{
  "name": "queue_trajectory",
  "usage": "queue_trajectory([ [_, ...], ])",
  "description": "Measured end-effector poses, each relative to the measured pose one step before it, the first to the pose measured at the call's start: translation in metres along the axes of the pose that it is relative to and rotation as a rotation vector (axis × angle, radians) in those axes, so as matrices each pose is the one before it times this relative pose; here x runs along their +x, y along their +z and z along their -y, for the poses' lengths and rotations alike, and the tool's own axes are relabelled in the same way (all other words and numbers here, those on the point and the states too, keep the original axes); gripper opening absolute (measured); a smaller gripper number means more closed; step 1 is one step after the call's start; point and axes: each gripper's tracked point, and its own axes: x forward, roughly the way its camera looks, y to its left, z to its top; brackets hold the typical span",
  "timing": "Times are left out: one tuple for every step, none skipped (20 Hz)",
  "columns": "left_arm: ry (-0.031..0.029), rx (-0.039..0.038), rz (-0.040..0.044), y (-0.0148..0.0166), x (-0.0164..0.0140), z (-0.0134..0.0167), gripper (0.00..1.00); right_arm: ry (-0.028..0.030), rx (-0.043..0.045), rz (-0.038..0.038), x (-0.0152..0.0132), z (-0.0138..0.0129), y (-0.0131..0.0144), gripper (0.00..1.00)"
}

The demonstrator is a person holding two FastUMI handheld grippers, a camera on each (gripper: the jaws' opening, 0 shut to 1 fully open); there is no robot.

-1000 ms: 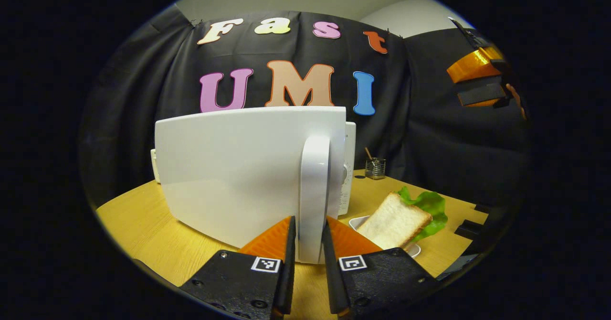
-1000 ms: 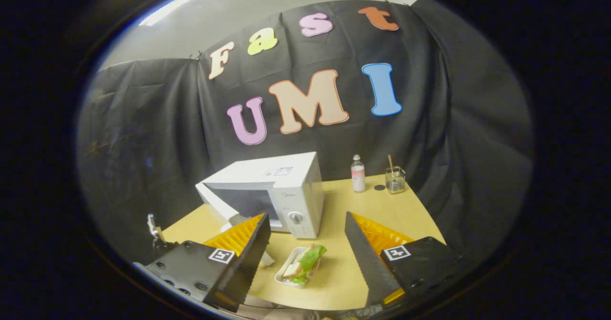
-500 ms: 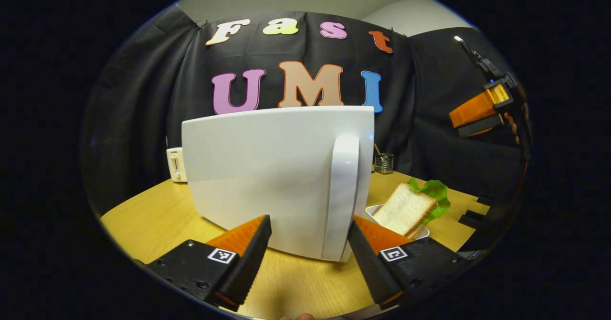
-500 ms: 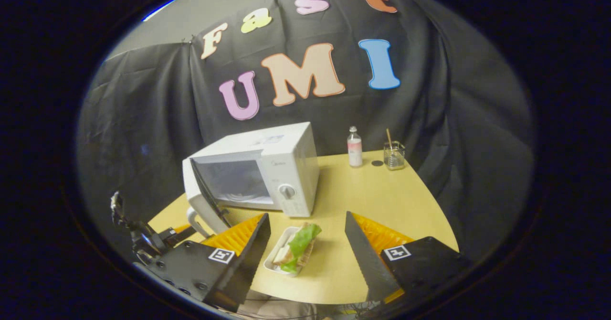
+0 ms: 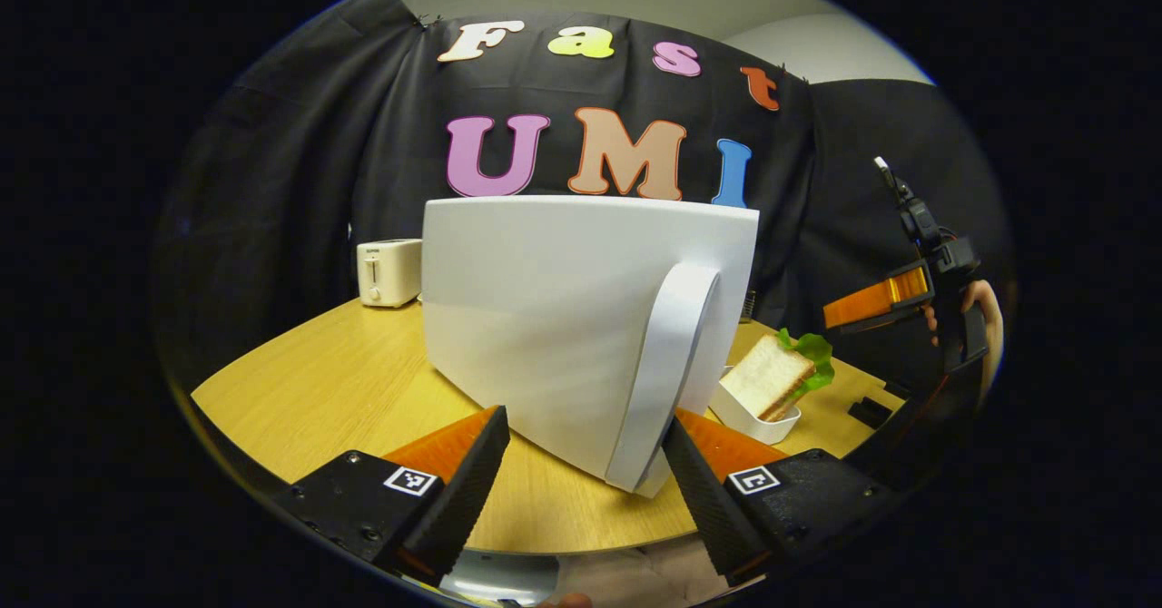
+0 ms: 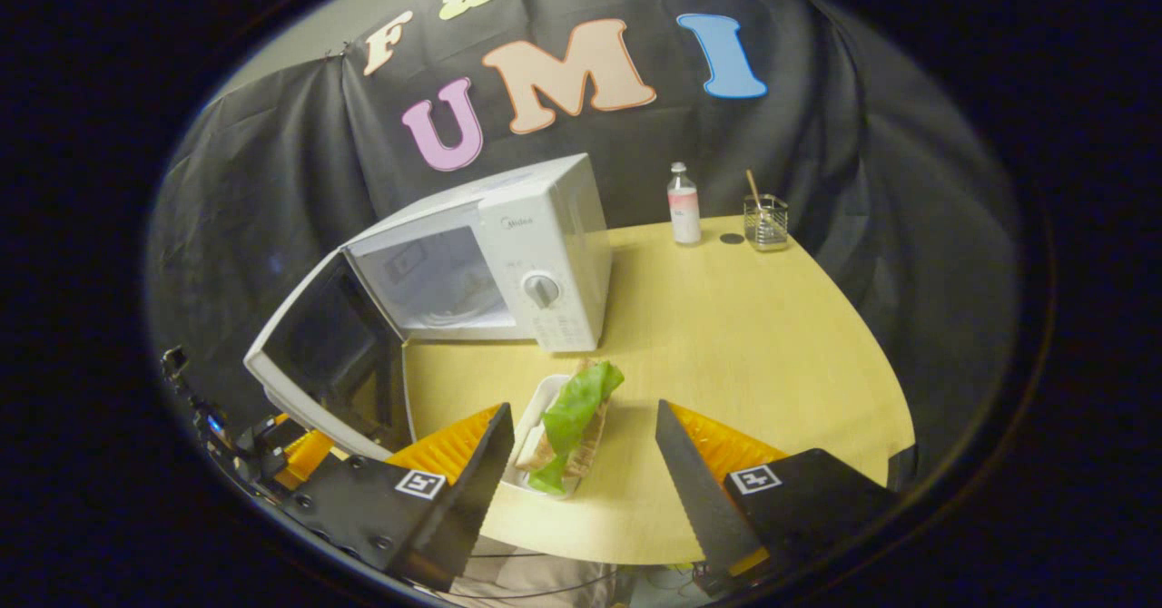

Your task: Open the microwave oven with the left hand, put the food in, and close the microwave oven.

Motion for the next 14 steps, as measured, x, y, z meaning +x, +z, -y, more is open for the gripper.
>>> queue_trajectory([
  [0.02398, 0.01119, 0.00168, -0.00020, -0.00719, -0.00889, 1.00, 0.00132, 0.00596, -0.01054, 0.00333, -0.00041, -0.00306, 0.97],
  [0.02657, 0.01014, 0.00766, 0.00029, -0.00731, -0.01136, 1.00, 0.00035, 0.00789, -0.00738, 0.00393, -0.00053, -0.00313, 0.92],
  [0.02992, 0.00310, 0.00294, 0.00142, -0.00703, -0.01045, 1.00, 0.00106, 0.00532, -0.00745, 0.00401, 0.00028, -0.00209, 0.97],
  [0.02920, -0.00287, 0.00568, 0.00070, -0.00682, -0.01107, 1.00, -0.00099, 0.00621, -0.00614, 0.00349, 0.00123, -0.00296, 0.92],
  [0.02802, -0.01409, 0.00656, 0.00168, -0.00697, -0.00932, 1.00, -0.00159, 0.00646, -0.00894, 0.00471, 0.00134, -0.00174, 0.92],
  [0.01590, -0.01193, 0.00807, 0.00265, -0.00730, -0.00546, 1.00, 0.00072, 0.00629, -0.01102, 0.00423, 0.00005, -0.00418, 0.92],
  [0.01662, -0.00800, 0.00044, 0.00109, -0.00601, -0.00611, 0.99, -0.00027, 0.00812, -0.01310, 0.00513, 0.00024, -0.00306, 0.92],
  [0.01844, -0.00203, 0.00334, 0.00155, -0.00446, -0.00777, 0.99, -0.00075, 0.00927, -0.01483, 0.00459, 0.00133, -0.00310, 0.92],
  [0.01867, 0.00154, 0.00294, 0.00189, -0.00418, -0.00804, 0.98, 0.00226, 0.01233, -0.01440, 0.00395, 0.00028, -0.00350, 0.92],
  [0.01646, -0.00073, 0.00318, 0.00197, -0.00470, -0.00736, 0.98, 0.01138, 0.01625, -0.00987, 0.00445, -0.00223, -0.00332, 0.92],
  [0.01706, 0.00516, 0.00854, 0.00181, -0.00452, -0.00781, 0.98, 0.00815, 0.01762, -0.00860, 0.00373, -0.00147, -0.00126, 0.90],
  [0.02724, 0.00696, 0.00592, 0.00028, -0.00453, -0.01136, 0.98, 0.00545, 0.01315, -0.00785, 0.00293, -0.00045, -0.00244, 0.89],
  [0.02731, 0.00769, 0.00485, 0.00088, -0.00333, -0.01042, 0.99, 0.00546, 0.00917, -0.00901, 0.00276, -0.00074, -0.00222, 0.89],
  [0.02608, 0.00610, 0.00205, -0.00036, -0.00230, -0.00840, 1.00, 0.00577, 0.00865, -0.00629, 0.00202, -0.00069, -0.00249, 0.96],
])
